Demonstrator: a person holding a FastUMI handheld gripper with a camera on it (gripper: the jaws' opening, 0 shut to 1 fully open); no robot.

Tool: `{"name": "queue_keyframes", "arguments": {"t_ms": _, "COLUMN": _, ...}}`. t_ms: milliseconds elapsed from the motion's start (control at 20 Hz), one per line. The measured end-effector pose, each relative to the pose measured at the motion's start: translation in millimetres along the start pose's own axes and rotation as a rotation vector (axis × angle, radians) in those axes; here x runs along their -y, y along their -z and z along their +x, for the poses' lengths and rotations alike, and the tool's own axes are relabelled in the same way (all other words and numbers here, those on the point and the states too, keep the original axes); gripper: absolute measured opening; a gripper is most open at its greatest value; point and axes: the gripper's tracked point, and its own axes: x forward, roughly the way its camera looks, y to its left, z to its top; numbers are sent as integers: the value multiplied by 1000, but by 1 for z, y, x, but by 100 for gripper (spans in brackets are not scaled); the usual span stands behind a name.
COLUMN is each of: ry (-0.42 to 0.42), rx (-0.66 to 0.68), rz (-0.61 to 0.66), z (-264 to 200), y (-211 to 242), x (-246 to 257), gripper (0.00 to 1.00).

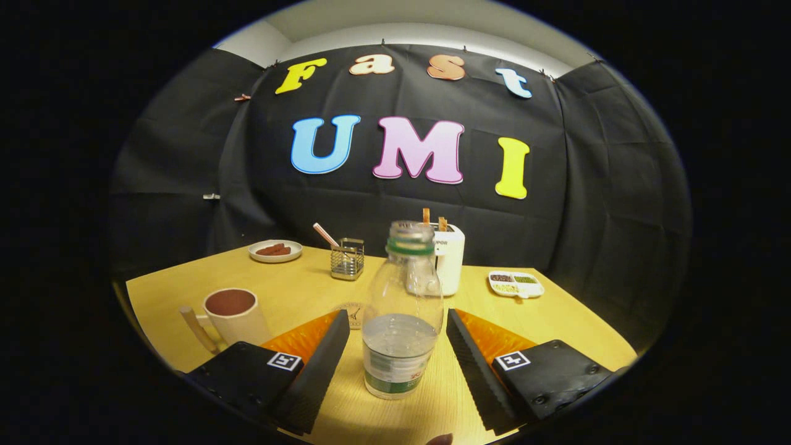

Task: Take the bottle from table, then pour the juice into the cup, finally place the bottle on the coaster

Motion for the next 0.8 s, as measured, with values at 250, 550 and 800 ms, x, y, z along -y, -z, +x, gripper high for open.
{"name": "queue_keyframes", "arguments": {"t_ms": 250, "ry": 10, "rx": -25, "rz": 38, "z": 16, "y": 31, "x": -1, "gripper": 97}}
{"name": "queue_keyframes", "arguments": {"t_ms": 550, "ry": 8, "rx": -75, "rz": -21, "z": 26, "y": 32, "x": 0, "gripper": 76}}
{"name": "queue_keyframes", "arguments": {"t_ms": 800, "ry": 52, "rx": -64, "rz": -259, "z": 21, "y": -10, "x": 14, "gripper": 73}}
